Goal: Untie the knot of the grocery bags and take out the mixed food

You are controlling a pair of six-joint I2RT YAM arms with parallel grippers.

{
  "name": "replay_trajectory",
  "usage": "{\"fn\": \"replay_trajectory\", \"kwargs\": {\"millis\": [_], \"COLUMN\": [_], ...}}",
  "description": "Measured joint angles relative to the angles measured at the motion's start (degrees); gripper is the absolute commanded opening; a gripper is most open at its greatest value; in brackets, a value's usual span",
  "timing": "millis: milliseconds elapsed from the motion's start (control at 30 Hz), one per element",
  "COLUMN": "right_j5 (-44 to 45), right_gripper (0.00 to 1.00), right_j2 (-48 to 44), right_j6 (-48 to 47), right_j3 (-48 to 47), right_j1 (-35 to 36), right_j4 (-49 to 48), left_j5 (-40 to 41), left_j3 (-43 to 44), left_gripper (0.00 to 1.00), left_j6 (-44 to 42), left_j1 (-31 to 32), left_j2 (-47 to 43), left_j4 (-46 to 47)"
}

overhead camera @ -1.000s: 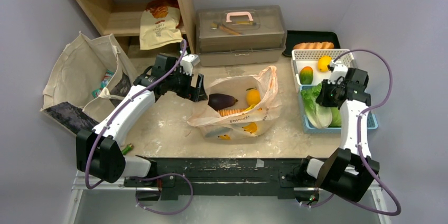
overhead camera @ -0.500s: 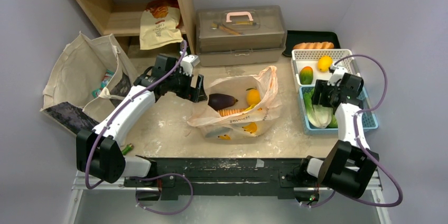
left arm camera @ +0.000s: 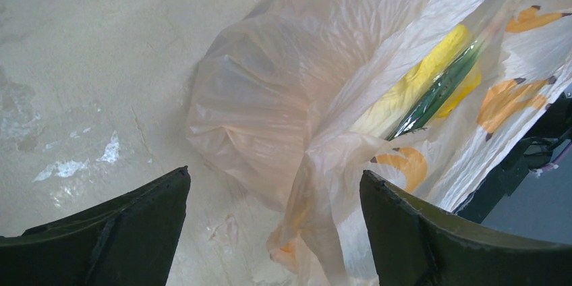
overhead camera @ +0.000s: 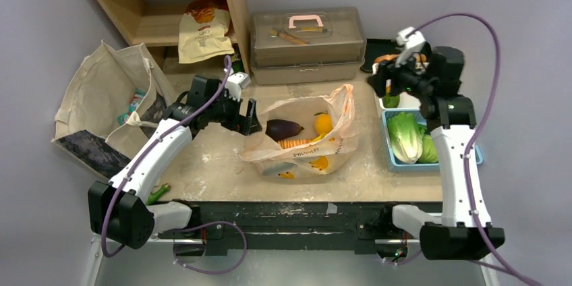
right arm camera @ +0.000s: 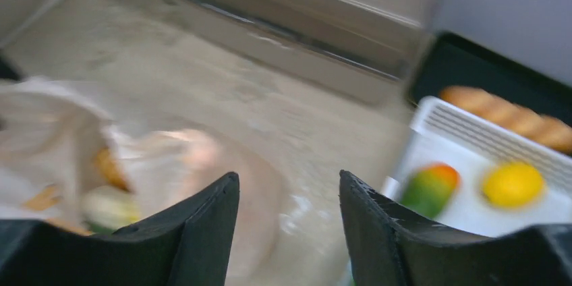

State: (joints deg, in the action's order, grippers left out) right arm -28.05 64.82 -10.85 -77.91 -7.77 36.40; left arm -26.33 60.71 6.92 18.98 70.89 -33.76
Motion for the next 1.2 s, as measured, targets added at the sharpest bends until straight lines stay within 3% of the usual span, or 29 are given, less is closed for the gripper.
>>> {"fn": "replay_trajectory", "kwargs": {"millis": [67,167,267,433,533,600,667,933,1100,1200], "right_j5": [-1.22,-1.62,0.04,1.81,2.89,3.08,3.13,3.93,5.01,4.66], "right_gripper": [0.36,0.28,0.29,0.35,0.39,0.41,0.42,0.52,0.73,0.78], "right_j2": [0.13,2.51,6.47,10.54,14.32,16.83,19.10,29.03,34.67,37.27], "right_j6": [-0.74,-3.19,-8.55,-16.41,-21.20,-24.15,-26.73,-32.76,-34.58,-35.87], "right_j3": [-1.79,-3.85,-2.71,4.68,8.92,11.17,12.83,13.33,13.09,12.52], "right_j1": [9.51,23.43,34.67,45.33,47.12,47.25,47.36,48.24,48.57,48.59], "right_j4": [-0.26,-0.68,-2.21,-6.03,-9.86,-12.96,-15.80,-26.91,-30.18,-30.08], "left_j5": [0.31,0.68,0.74,0.70,0.13,-1.09,-2.29,-5.29,-6.08,-6.14], "left_j3": [-0.81,-1.68,-2.03,-2.08,-2.08,-2.08,-2.08,-1.97,-0.68,0.09], "left_gripper": [0.89,0.84,0.83,0.77,0.59,0.42,0.35,0.31,0.32,0.32], "left_j6": [0.31,1.38,2.21,2.99,3.19,3.48,3.61,3.54,3.52,3.45], "left_j1": [0.00,-0.02,-0.24,-0.61,-0.96,-1.38,-1.77,-2.47,-2.47,-2.49], "left_j2": [0.02,0.02,0.04,0.42,1.03,1.57,2.10,3.45,4.07,4.26], "left_j4": [-0.42,-1.66,-2.03,-2.58,-3.15,-3.43,-3.72,-4.79,-5.11,-5.09]}}
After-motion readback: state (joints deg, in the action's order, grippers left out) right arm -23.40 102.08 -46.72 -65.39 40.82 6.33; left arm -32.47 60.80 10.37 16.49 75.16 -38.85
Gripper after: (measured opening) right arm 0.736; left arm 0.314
